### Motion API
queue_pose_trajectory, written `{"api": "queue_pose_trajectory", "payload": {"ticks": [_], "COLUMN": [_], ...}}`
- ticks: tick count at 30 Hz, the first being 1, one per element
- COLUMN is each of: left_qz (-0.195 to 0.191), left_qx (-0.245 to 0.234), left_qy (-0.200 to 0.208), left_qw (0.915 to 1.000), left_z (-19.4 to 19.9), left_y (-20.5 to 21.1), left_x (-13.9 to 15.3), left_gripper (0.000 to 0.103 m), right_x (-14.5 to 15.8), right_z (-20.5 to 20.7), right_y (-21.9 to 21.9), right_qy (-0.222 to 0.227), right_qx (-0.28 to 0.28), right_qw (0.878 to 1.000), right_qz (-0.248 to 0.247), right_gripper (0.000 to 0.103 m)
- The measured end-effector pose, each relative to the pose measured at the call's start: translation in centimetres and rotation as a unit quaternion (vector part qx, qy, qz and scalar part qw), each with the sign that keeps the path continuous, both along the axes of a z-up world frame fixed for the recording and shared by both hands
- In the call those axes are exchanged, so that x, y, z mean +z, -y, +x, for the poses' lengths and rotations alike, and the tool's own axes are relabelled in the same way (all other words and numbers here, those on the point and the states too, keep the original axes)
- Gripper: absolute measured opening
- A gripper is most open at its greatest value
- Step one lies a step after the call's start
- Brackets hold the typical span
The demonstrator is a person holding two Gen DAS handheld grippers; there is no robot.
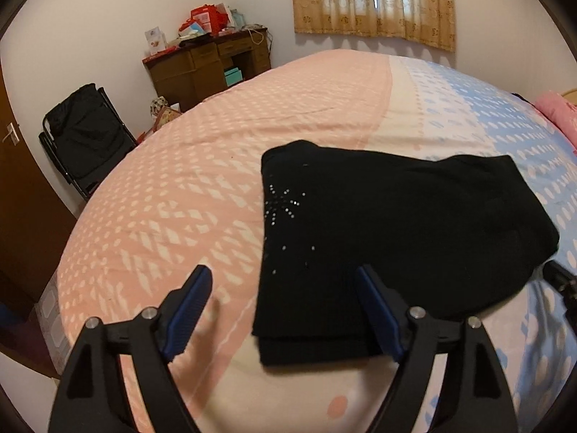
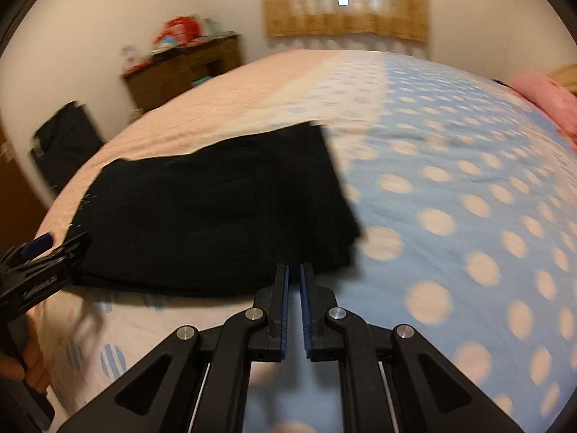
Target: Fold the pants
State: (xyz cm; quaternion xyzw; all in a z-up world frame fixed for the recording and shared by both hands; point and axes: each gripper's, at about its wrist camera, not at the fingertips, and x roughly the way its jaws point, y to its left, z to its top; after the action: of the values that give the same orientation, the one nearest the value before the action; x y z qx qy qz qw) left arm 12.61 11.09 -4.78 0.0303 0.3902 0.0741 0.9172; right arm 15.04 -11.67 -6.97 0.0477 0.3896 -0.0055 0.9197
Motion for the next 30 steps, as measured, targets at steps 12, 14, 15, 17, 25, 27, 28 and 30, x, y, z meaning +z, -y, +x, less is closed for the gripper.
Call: {"api": "queue_pose_trajectory", "payload": {"ticks": [12,14,15,17,25,27,28,30], "left_qz": [-0.012,0.005,0.013,0.028,0.012,0.016,0.018,0.018], "left_qx": [-0.019,-0.024,-0.028,-0.031,-0.032,-0.029,-0.028,-0.028], "left_qy": [0.027,0.043,0.049,0.060,0.090,0.097,0.100,0.102], "left_qw": [0.9994,0.9988,0.9983,0.9973,0.9954,0.9947,0.9944,0.9942], "left_z": [-4.2,-5.2,-5.5,-6.3,-7.6,-8.0,-8.1,-8.4], "left_y": [1.1,1.6,2.0,2.4,2.4,2.7,2.8,3.0], "left_x": [1.5,2.1,2.4,3.0,5.1,5.5,5.7,5.9], "left_gripper": [0.099,0.102,0.102,0.103,0.103,0.103,0.103,0.103], "right_x": [3.1,3.1,3.2,3.6,6.8,7.9,8.4,9.2], "right_z": [-7.9,-8.4,-8.7,-9.3,-12.9,-14.1,-14.7,-15.6], "right_y": [-3.2,-3.7,-3.9,-3.9,-2.8,-2.7,-2.7,-2.8], "right_qy": [0.068,0.073,0.080,0.091,0.169,0.201,0.218,0.246], "right_qx": [0.032,0.032,0.029,0.028,-0.023,-0.032,-0.036,-0.045], "right_qw": [0.995,0.994,0.994,0.993,0.985,0.979,0.975,0.968], "right_qz": [0.069,0.074,0.071,0.068,0.023,0.011,0.004,-0.012], "right_gripper": [0.028,0.054,0.062,0.062,0.062,0.063,0.064,0.069]}}
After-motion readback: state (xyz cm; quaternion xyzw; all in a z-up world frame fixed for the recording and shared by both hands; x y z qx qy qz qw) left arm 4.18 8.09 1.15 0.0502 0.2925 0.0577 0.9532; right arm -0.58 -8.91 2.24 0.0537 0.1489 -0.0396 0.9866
